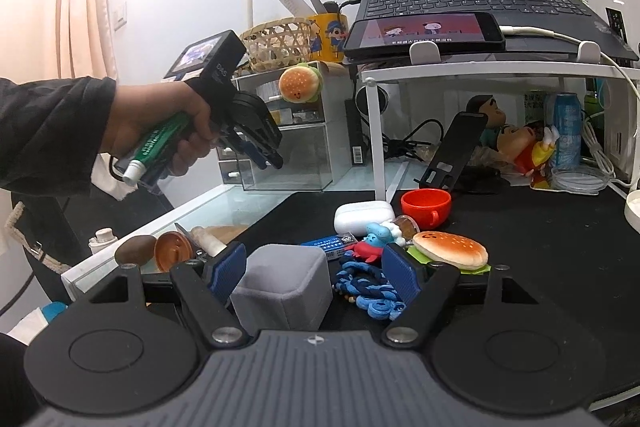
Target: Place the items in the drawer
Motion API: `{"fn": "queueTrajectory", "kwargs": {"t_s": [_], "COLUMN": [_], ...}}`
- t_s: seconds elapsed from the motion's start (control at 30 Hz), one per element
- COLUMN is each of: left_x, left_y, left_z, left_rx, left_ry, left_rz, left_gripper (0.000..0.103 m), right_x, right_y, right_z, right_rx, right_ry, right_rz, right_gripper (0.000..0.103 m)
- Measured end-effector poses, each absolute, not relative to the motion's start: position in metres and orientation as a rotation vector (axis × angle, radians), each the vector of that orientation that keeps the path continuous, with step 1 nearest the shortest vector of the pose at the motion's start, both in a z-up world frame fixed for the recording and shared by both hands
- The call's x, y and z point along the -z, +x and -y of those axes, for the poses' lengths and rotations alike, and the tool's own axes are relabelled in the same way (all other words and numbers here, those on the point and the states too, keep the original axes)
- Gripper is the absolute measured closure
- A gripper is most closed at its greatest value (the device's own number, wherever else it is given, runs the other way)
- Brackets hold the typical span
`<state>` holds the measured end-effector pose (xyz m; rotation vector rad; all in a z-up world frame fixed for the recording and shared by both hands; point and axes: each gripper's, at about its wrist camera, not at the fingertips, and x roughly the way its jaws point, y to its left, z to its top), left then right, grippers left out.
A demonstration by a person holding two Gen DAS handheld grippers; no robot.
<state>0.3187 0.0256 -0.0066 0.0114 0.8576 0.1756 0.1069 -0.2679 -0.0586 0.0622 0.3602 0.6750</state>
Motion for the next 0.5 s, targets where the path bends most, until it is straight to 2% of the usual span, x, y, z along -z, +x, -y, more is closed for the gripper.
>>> {"fn": "queueTrajectory", "kwargs": {"t_s": [0.2,0.5], "left_x": [0.014,0.004], "left_y": [0.32,0.271], "left_z": [-0.019,-0.021], "left_rx": [-0.172,-0.161], "left_ry": [0.013,0.001], "left_rz": [-0.867,-0.877], "left_gripper": [0.084,0.084], "right_x": [0.057,0.056], "right_y": [0.106,0.103], "right_z": [0.269,0.268], "right_rx": [-0.68,-0.679], "right_ry": [0.052,0.04], "right_rz": [-0.363,-0.36], "right_gripper": [0.024,0.024]}}
